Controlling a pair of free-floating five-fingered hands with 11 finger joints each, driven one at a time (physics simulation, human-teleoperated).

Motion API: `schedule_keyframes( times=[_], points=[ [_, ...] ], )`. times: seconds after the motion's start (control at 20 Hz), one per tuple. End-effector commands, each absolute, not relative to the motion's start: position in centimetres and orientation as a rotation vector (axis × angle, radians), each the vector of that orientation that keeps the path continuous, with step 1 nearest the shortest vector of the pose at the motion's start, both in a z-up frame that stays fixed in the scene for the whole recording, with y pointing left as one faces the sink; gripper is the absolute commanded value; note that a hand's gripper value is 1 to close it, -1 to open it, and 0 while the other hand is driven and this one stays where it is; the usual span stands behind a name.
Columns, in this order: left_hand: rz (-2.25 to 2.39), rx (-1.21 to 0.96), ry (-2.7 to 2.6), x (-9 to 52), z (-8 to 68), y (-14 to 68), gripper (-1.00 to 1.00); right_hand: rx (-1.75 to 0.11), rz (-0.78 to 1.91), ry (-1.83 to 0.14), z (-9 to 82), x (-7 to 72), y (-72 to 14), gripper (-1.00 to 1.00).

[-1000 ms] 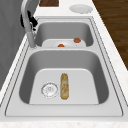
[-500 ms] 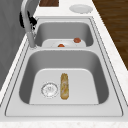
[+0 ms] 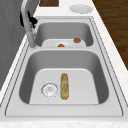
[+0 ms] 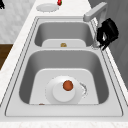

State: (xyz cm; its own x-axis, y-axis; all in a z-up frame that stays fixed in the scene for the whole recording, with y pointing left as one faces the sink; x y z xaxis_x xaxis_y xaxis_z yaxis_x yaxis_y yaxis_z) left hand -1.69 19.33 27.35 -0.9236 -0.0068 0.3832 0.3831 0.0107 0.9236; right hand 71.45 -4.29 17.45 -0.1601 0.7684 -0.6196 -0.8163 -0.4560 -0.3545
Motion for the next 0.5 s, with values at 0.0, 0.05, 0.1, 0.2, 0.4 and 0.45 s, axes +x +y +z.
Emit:
schedule_keyframes(
  times=[0.0, 0.05, 0.1, 0.2, 0.4, 0.45],
  points=[
    [-1.993, -0.39, -2.012, -1.7, 27.4, 19.3, 0.0, -0.846, 1.776, 0.037, 17.8, 71.4, -3.2, 1.0],
    [-1.993, -0.39, -2.012, -1.7, 27.4, 19.3, 0.0, -0.85, 1.775, 0.042, 17.8, 71.5, -3.1, 1.0],
    [-1.993, -0.39, -2.012, -1.7, 27.4, 19.3, 0.0, -0.854, 1.773, 0.044, 18.0, 71.5, -3.0, 1.0],
    [-1.993, -0.39, -2.012, -1.7, 27.4, 19.3, 0.0, -0.864, 1.775, 0.072, 18.4, 71.6, -3.0, 1.0],
    [-1.993, -0.39, -2.012, -1.7, 27.4, 19.3, 0.0, -0.989, 1.797, 0.165, 18.7, 71.5, -4.2, 1.0],
    [-1.993, -0.39, -2.012, -1.7, 27.4, 19.3, 0.0, -0.992, 1.799, 0.163, 18.7, 71.4, -3.8, 1.0]
  ],
)
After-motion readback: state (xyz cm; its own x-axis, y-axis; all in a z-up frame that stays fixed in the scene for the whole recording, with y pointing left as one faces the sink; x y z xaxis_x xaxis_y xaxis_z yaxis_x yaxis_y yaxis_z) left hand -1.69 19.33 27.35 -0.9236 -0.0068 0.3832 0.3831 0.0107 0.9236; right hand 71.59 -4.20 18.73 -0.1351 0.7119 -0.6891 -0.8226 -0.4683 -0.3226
